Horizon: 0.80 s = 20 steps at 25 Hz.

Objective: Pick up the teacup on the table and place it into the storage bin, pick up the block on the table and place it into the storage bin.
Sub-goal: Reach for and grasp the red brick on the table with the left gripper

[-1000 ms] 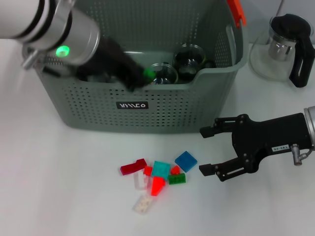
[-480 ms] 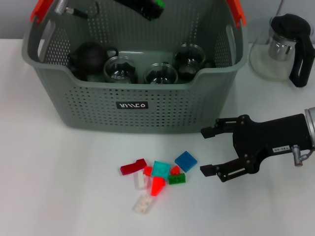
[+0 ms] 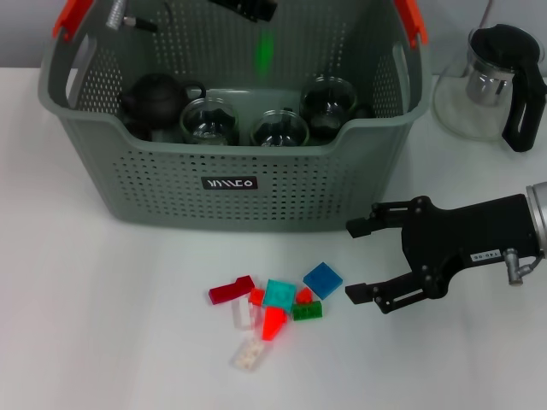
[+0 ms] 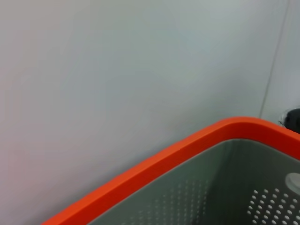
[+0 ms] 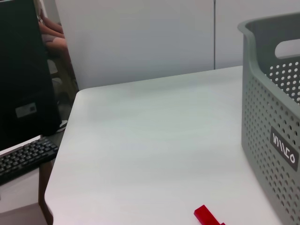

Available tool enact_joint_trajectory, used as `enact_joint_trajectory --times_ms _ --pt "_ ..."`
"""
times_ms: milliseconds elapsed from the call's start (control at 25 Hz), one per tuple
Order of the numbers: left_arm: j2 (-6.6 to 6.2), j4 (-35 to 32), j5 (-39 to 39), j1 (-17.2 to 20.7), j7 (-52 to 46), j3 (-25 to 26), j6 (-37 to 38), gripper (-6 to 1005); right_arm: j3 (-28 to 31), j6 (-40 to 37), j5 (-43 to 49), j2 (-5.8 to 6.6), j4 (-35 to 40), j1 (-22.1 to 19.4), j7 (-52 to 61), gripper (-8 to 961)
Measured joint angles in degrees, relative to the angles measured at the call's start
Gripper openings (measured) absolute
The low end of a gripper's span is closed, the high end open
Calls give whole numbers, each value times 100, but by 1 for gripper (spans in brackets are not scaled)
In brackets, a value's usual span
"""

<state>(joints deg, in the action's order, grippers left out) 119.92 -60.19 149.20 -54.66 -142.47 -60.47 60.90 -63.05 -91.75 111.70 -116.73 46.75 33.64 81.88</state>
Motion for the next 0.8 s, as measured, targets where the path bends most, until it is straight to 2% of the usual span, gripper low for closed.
enact_joint_trajectory --times_ms 200,320,440,480,640,800 --pt "-7 -65 20 54 0 29 15 424 -10 0 2 -12 0 5 -15 941" --pt "-14 -432 -22 189 0 33 244 491 -1 0 2 -26 0 15 -43 941" --pt "61 -1404 -265 534 125 11 946 558 2 12 1 -35 1 21 -48 941" --pt "157 -1984 -476 744 382 -21 1490 580 5 25 2 -36 1 20 -48 941" --pt "419 -3188 -862 1212 1096 -167 2807 700 12 101 3 -53 1 20 -49 941" --pt "436 -3979 -1092 1742 1246 -831 3529 851 13 199 -2 -75 1 27 -49 942"
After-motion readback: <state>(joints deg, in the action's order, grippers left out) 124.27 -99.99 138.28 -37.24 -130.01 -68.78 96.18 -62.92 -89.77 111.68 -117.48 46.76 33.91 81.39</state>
